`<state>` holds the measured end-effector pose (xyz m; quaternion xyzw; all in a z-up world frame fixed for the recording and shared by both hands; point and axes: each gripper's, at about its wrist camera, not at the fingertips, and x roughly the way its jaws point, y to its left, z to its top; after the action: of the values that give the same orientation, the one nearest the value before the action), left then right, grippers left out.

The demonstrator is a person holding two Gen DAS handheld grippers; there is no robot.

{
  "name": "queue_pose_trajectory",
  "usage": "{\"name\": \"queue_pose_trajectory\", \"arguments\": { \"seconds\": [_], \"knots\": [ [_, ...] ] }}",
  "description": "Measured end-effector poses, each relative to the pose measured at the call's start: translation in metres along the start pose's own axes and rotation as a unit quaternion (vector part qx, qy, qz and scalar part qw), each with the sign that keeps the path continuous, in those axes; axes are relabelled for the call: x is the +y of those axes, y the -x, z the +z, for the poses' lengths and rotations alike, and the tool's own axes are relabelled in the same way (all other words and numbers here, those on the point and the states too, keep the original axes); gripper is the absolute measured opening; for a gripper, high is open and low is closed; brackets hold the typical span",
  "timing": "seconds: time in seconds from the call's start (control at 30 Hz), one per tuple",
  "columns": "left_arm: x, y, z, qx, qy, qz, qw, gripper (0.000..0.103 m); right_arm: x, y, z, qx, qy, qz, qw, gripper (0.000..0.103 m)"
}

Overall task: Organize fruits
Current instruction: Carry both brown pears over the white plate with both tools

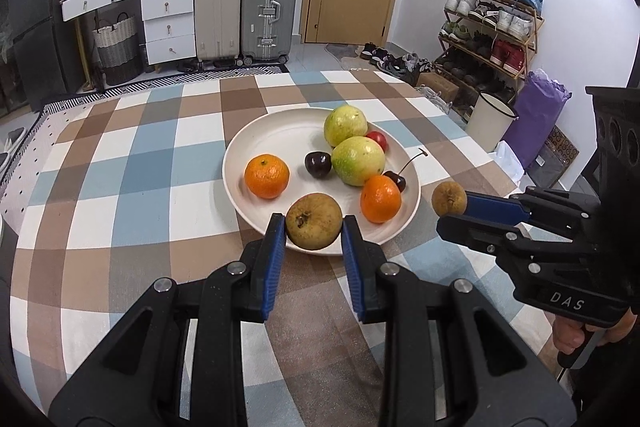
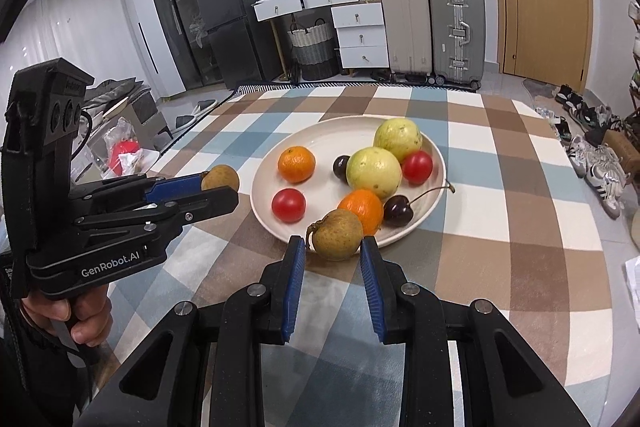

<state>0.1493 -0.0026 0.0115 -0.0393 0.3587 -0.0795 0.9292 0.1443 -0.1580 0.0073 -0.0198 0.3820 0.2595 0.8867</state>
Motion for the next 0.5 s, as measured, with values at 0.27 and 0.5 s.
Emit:
{"name": "queue_pose_trajectory", "arguments": {
  "seconds": [0.27,0.5],
  "knots": [
    [0.000,-0.001,0.011,-0.011,0.005,-0.002,0.9999,0.025,-0.002,-0.002,0.013,-0.008,-0.002,0.005,1.000,0.029],
    [0.002,-0.007,0.017,-0.009,0.010,-0.002,0.9999,0.025,-0.004,-0.013,0.022,-0.007,-0.001,0.006,1.000,0.029]
  ]
}}
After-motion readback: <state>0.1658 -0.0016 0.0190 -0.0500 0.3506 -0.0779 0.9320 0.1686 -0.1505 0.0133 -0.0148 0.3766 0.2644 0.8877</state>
